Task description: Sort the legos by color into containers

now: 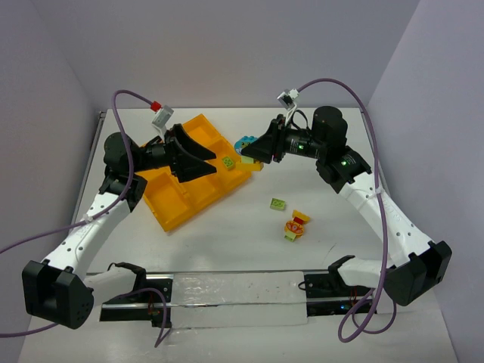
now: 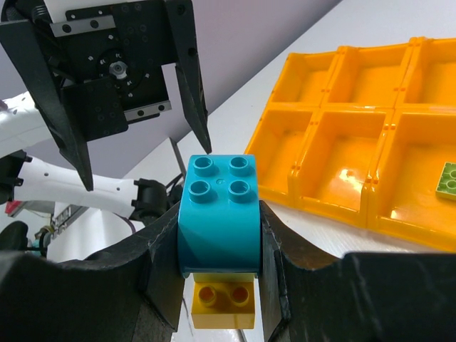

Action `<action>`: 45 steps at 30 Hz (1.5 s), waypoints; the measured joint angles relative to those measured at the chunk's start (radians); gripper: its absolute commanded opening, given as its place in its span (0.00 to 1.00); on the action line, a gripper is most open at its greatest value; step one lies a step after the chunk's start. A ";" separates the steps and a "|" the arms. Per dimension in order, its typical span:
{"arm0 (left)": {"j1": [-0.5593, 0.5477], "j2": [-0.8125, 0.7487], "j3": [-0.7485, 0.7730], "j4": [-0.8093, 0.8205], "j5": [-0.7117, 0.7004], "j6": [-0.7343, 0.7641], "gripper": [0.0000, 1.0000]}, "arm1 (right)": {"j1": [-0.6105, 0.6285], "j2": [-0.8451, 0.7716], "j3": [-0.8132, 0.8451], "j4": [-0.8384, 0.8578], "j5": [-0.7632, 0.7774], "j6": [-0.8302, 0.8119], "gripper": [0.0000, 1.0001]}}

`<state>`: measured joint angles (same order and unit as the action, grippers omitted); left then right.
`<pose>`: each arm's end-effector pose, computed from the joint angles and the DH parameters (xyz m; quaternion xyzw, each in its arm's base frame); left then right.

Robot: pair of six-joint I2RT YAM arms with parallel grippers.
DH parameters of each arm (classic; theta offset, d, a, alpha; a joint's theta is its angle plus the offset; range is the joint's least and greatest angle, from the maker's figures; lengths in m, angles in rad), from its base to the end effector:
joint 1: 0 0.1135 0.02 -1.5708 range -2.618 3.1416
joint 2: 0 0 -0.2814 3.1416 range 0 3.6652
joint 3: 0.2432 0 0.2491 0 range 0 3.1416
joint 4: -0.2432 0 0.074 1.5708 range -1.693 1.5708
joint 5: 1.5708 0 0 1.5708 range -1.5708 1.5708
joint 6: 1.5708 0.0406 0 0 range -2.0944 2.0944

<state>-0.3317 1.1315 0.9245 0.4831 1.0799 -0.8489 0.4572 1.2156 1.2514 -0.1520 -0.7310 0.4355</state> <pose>0.2142 -0.1116 0.4026 0.2642 0.6049 -0.6384 0.3958 0.2259 0.1414 0.4339 -0.2452 0.6950 0.5089 0.4449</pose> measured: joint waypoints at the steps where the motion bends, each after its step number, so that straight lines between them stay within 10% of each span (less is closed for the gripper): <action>1: 0.000 0.000 0.005 0.000 0.003 0.000 0.97 | 0.000 0.000 0.000 0.000 -0.001 -0.002 0.00; 25: 0.000 0.050 0.026 0.023 0.036 -0.010 0.95 | 0.000 0.000 0.000 0.001 -0.026 0.001 0.00; 45: -0.051 0.178 0.005 0.411 0.110 -0.280 0.94 | 0.000 -0.001 -0.001 0.141 -0.139 0.125 0.00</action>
<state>-0.3827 1.3099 0.9298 0.8939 1.1895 -1.1285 0.4577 1.2148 1.2503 -0.0111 -0.8700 0.5603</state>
